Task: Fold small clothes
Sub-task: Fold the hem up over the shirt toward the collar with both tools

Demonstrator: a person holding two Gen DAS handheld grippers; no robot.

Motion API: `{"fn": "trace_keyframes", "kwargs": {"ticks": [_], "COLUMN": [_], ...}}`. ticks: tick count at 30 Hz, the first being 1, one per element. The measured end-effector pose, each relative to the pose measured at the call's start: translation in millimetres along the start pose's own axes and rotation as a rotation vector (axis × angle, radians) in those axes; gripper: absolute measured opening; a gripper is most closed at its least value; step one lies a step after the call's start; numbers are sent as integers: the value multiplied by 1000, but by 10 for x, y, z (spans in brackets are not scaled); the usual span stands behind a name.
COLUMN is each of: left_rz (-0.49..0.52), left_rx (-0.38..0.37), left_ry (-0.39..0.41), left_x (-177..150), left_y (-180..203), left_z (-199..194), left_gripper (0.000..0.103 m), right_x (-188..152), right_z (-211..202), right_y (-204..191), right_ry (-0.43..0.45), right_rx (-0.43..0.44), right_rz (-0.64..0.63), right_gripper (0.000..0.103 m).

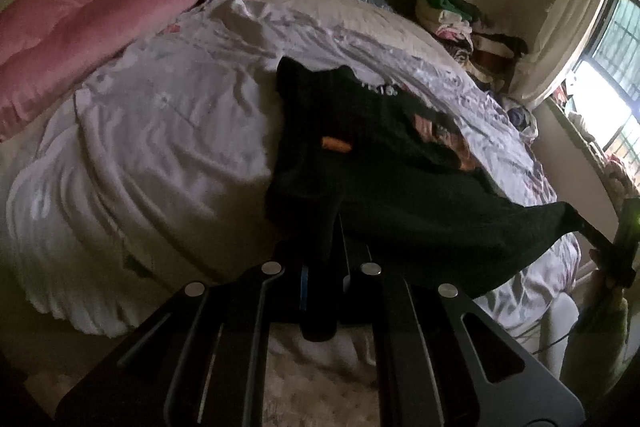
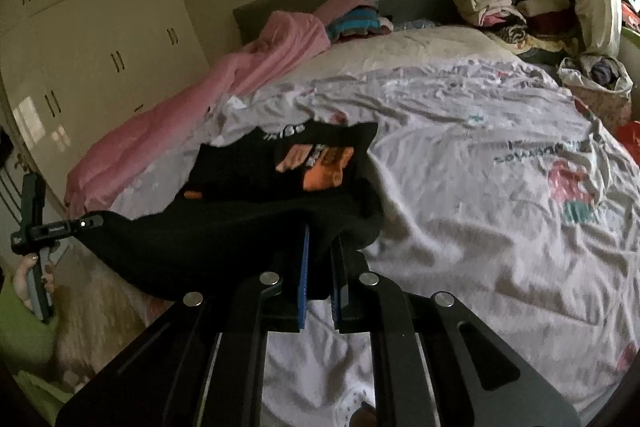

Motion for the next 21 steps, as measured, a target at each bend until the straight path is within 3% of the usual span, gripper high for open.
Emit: {"fn": "trace_keyframes", "kwargs": {"ticks": [21], "left_rz": [-8], "left_rx": [7], "left_ry": [107], "left_x": [742], "left_y": [119], "left_z": [136], "left_gripper": [2], "right_x": [590], "right_z": [273], "right_y": [32], "right_ry": [88], "right_rx": [-90], "right_rz": [-20], "right_gripper": [8]}}
Point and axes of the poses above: each gripper's, at about its wrist camera, not at the fingertips, and z roughly the way its jaws point, y to its right, x to its top, the point moved 2 cm from there along z, roughly the way its jaws point, and after that the axes turned 4 degrees about y, right-handed, at the moved point
